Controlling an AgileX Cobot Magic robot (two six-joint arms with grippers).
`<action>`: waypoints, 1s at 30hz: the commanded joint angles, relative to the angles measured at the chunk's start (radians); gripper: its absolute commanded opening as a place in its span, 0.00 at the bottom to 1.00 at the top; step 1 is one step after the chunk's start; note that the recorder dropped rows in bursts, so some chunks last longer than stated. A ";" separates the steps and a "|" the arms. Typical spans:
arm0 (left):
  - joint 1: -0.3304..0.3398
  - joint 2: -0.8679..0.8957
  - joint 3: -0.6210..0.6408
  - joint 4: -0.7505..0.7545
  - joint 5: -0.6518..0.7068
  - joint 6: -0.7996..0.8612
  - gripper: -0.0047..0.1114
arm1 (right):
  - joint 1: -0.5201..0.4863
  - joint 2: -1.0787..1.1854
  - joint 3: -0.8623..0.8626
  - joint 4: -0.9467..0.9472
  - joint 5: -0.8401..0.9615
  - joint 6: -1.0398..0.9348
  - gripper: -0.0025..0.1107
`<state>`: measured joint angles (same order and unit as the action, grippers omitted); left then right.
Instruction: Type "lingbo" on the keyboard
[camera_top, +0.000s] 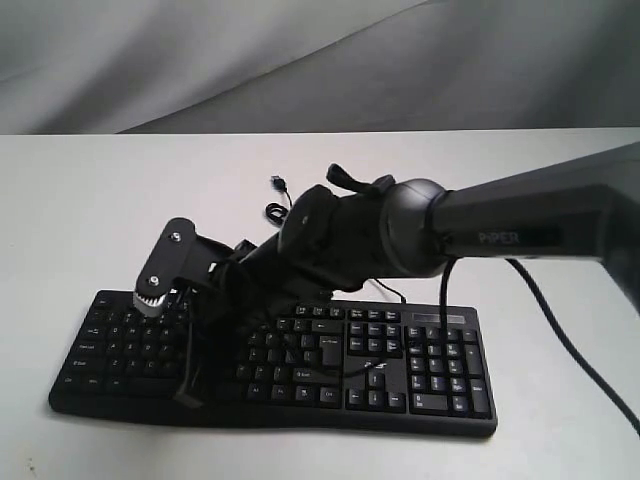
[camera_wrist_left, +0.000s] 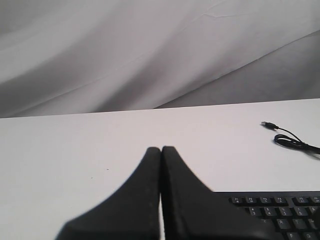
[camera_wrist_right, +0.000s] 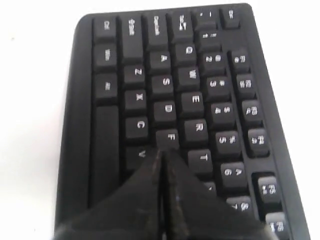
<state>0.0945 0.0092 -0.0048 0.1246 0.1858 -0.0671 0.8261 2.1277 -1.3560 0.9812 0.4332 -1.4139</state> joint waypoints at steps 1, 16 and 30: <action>-0.005 0.006 0.005 0.000 -0.006 -0.002 0.04 | 0.003 0.047 -0.078 0.001 0.041 0.010 0.02; -0.005 0.006 0.005 0.000 -0.006 -0.002 0.04 | -0.003 0.075 -0.088 -0.001 0.012 0.010 0.02; -0.005 0.006 0.005 0.000 -0.006 -0.002 0.04 | -0.012 0.077 -0.088 -0.028 0.032 0.010 0.02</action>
<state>0.0945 0.0092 -0.0048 0.1246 0.1858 -0.0671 0.8224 2.2060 -1.4374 0.9630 0.4514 -1.4058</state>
